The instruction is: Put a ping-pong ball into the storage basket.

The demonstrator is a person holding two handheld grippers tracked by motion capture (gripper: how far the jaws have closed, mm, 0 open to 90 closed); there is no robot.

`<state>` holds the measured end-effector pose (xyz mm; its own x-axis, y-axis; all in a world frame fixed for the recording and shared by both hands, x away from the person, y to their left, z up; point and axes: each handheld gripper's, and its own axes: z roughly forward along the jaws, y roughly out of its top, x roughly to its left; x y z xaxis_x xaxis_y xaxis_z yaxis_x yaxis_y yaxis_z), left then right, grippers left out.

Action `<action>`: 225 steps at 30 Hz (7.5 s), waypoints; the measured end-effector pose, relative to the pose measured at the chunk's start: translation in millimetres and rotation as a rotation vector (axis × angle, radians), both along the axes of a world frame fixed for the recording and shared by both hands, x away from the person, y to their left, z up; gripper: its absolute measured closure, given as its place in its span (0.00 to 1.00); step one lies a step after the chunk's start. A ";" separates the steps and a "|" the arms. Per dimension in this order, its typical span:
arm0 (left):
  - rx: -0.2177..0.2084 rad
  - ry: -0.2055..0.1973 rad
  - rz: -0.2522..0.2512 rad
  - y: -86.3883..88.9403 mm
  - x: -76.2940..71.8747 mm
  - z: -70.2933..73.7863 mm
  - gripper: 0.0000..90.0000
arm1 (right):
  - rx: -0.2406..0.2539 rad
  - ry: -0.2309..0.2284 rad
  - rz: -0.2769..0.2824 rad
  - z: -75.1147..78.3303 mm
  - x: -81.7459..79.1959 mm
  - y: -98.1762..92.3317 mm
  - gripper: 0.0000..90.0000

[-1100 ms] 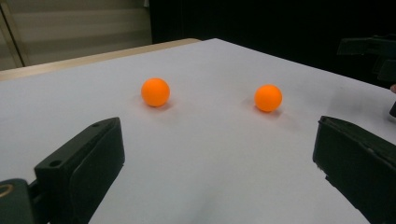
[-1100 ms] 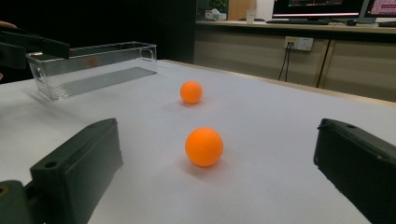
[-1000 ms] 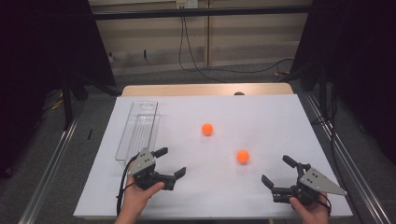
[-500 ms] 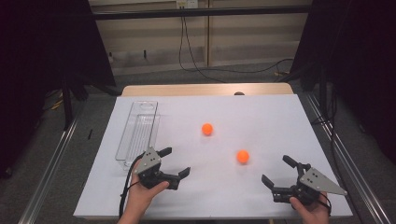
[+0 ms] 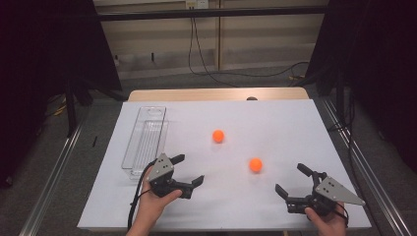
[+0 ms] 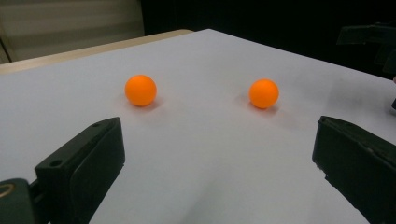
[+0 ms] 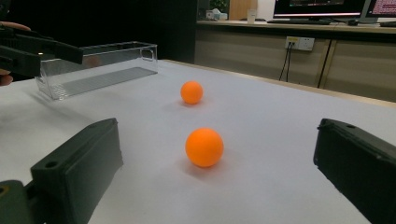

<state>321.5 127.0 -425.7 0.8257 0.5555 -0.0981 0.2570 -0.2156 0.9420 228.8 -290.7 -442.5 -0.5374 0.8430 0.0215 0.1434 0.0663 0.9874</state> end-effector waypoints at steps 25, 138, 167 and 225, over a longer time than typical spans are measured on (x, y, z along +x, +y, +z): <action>0.003 0.030 -0.040 -23.9 9.9 -0.1 0.03 | 0.007 0.005 0.003 -0.5 1.0 -0.2 0.00; 0.034 0.069 -0.145 -81.4 21.7 -5.4 0.03 | 0.011 -0.001 0.009 0.3 1.6 0.1 0.01; 0.041 0.076 -0.152 -86.9 23.2 -7.3 0.03 | 0.011 -0.006 0.013 0.9 1.0 0.6 0.01; 0.073 0.096 -0.183 -110.9 28.4 -8.7 0.03 | 0.013 -0.011 0.013 1.7 0.6 -0.8 0.01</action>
